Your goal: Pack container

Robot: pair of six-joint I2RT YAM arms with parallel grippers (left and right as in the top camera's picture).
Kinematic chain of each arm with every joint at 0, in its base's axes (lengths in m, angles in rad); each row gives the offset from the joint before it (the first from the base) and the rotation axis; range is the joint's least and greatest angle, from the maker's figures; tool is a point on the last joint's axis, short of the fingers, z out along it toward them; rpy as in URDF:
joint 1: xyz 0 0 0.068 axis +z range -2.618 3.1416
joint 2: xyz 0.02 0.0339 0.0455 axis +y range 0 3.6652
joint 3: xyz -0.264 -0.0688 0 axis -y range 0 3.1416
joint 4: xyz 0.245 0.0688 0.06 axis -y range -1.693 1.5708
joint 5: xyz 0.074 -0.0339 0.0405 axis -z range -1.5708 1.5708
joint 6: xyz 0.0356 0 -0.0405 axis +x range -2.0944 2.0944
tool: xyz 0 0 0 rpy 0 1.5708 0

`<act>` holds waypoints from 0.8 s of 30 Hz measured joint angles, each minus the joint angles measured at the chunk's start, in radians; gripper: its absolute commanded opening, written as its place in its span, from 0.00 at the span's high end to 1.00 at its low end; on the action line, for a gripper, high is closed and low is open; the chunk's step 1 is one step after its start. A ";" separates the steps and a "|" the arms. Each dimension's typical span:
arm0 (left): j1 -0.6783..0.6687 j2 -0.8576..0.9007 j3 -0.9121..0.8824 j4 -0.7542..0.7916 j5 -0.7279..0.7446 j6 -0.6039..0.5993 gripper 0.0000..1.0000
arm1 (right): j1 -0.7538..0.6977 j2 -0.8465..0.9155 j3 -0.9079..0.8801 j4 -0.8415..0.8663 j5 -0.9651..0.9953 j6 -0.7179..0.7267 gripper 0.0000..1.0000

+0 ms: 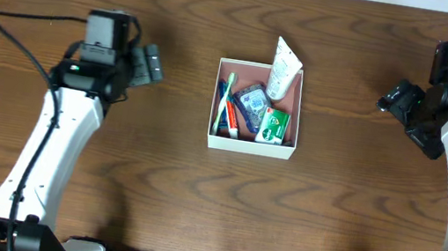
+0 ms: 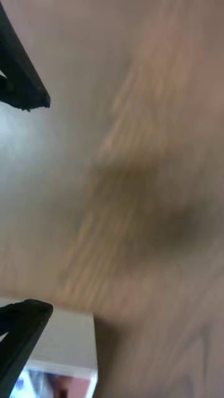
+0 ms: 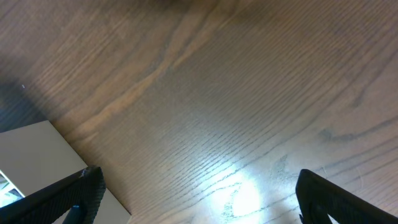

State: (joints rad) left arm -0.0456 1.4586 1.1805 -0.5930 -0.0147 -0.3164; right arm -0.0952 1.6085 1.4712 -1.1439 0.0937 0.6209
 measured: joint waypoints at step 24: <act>0.036 -0.062 0.000 -0.053 -0.015 -0.001 0.02 | 0.000 0.000 0.000 0.000 0.000 0.000 0.01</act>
State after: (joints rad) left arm -0.0093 1.3968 1.1805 -0.6460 -0.0299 -0.3172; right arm -0.0952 1.6085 1.4712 -1.1442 0.0937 0.6209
